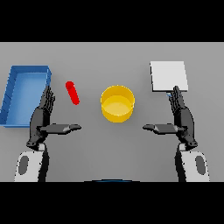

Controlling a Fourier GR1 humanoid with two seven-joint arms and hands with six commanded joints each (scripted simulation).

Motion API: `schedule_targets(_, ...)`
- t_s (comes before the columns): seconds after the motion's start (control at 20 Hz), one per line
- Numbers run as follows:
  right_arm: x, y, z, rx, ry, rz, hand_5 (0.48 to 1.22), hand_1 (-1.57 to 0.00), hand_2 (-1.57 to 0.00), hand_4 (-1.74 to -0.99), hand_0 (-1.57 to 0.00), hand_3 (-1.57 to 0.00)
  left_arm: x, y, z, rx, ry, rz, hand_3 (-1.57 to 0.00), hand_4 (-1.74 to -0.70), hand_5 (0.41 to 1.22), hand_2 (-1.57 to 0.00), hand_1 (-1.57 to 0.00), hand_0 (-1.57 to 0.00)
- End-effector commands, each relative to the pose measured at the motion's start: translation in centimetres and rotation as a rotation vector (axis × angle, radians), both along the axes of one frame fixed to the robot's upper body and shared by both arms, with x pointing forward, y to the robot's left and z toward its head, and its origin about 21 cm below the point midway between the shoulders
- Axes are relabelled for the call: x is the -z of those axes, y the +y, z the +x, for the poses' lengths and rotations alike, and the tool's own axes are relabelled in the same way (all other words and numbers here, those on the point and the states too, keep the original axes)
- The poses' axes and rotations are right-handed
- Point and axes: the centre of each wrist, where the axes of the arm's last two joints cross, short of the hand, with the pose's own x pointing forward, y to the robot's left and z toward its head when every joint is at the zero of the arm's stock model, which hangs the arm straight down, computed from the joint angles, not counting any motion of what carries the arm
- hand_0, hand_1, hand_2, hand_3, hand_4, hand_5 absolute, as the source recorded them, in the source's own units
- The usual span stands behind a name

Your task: Pick up the red beaker and tilt it to pour out 1 green nut into yellow bowl. Pick up the yellow bowl and place it on the metallic measuring scale.

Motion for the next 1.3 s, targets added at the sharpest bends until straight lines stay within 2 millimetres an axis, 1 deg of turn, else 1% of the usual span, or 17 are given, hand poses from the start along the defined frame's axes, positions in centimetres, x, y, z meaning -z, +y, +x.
schedule_targets(0.0, 0.0, 0.1, 0.0, 0.0, 0.0, 0.001, 0.572, 0.0, 0.0, -1.177, 0.0, 0.0, 0.0, 0.0, -0.1, -0.001, -0.002, -0.001, 0.0, -1.2, 0.677, 0.0, 0.0, 0.0)
schedule_targets(0.25, -0.1, 0.7, 0.4, -0.001, -0.001, 0.001, 0.572, 0.0, 0.0, -1.177, 0.0, 0.0, 0.1, 0.2, -1.0, -0.002, -0.011, 0.003, 0.0, -1.2, 0.677, 0.0, 0.0, 0.0)
schedule_targets(0.3, -0.3, 0.1, -0.1, -0.008, -0.033, -0.12, 0.572, 0.0, 0.0, -1.177, 0.0, 0.0, -0.2, 0.3, -1.9, 0.03, -0.04, 0.059, 0.0, -1.2, 0.677, 0.0, 0.0, 0.0)
schedule_targets(0.35, -0.8, 0.1, -0.3, -0.019, -0.064, -0.183, 0.573, 0.0, 0.0, -1.178, 0.0, 0.0, -0.6, 0.3, -2.4, 0.057, -0.05, 0.099, 0.0, -1.2, 0.677, 0.0, 0.0, 0.0)
schedule_targets(0.45, -1.1, 0.1, -0.6, -0.036, -0.074, -0.231, 0.579, 0.0, 0.0, -1.19, 0.0, 0.0, -1.1, 0.4, -3.2, 0.077, -0.063, 0.134, 0.0, -1.2, 0.674, 0.0, 0.0, 0.0)
schedule_targets(0.5, -1.2, 0.4, -0.8, -0.043, -0.077, -0.238, 0.582, 0.0, 0.0, -1.193, 0.0, 0.0, -1.3, 0.0, -3.5, 0.086, -0.059, 0.143, 0.0, -1.2, 0.672, 0.0, 0.0, 0.0)
schedule_targets(0.6, -1.2, 0.3, -0.6, -0.053, -0.066, -0.253, 0.584, 0.0, 0.0, -1.196, 0.0, 0.0, -1.5, 0.0, -3.2, 0.08, -0.013, 0.152, 0.0, -1.19, 0.663, 0.0, 0.0, 0.0)
schedule_targets(0.65, -1.0, 0.3, -0.8, -0.061, -0.061, -0.23, 0.585, 0.0, 0.0, -1.206, 0.0, 0.0, -1.5, -0.2, -3.1, 0.084, -0.012, 0.154, 0.0, -1.18, 0.66, 0.0, 0.0, 0.0)
schedule_targets(0.7, -1.1, 0.2, -1.1, -0.067, -0.081, -0.205, 0.59, 0.0, 0.0, -1.225, 0.0, 0.0, -1.6, 0.0, -3.2, 0.085, -0.015, 0.164, 0.0, -1.18, 0.657, 0.0, 0.0, 0.0)
schedule_targets(0.8, -1.1, 0.0, -0.9, -0.077, -0.072, -0.191, 0.604, 0.0, 0.0, -1.261, 0.0, 0.0, -1.7, -0.6, -3.1, 0.1, -0.02, 0.164, 0.0, -1.17, 0.652, 0.0, 0.0, 0.0)
schedule_targets(0.85, -1.2, -0.1, -0.9, -0.078, -0.08, -0.19, 0.611, 0.0, 0.0, -1.272, 0.0, 0.0, -1.4, -0.6, -3.0, 0.102, 0.0, 0.156, 0.0, -1.18, 0.655, 0.0, 0.0, 0.0)
schedule_targets(1.0, -1.4, 0.0, -0.6, -0.1, -0.104, -0.188, 0.624, 0.0, 0.0, -1.292, 0.0, 0.0, -0.8, -1.1, -1.6, 0.095, 0.025, 0.168, 0.0, -1.19, 0.658, 0.0, 0.0, 0.0)
schedule_targets(1.1, -1.2, -0.5, -0.7, -0.098, -0.101, -0.19, 0.623, 0.0, 0.0, -1.294, 0.0, 0.0, -0.4, -0.8, -0.4, 0.085, 0.032, 0.184, 0.0, -1.2, 0.661, 0.0, 0.0, 0.0)
schedule_targets(1.15, -1.3, -0.4, -0.5, -0.101, -0.098, -0.187, 0.623, 0.0, 0.0, -1.295, 0.0, 0.0, -0.1, -0.9, 0.3, 0.085, 0.037, 0.188, 0.0, -1.21, 0.664, 0.0, 0.0, 0.0)
schedule_targets(1.2, -1.2, -0.2, -0.7, -0.107, -0.108, -0.184, 0.621, 0.0, 0.0, -1.296, 0.0, 0.0, 0.1, -0.8, 1.2, 0.073, 0.045, 0.198, 0.0, -1.21, 0.663, 0.0, 0.0, 0.0)
schedule_targets(1.25, -1.3, -0.4, -0.6, -0.104, -0.101, -0.187, 0.617, 0.0, 0.0, -1.292, 0.0, 0.0, 0.3, -1.1, 2.1, 0.074, 0.04, 0.197, 0.0, -1.21, 0.659, 0.0, 0.0, 0.0)
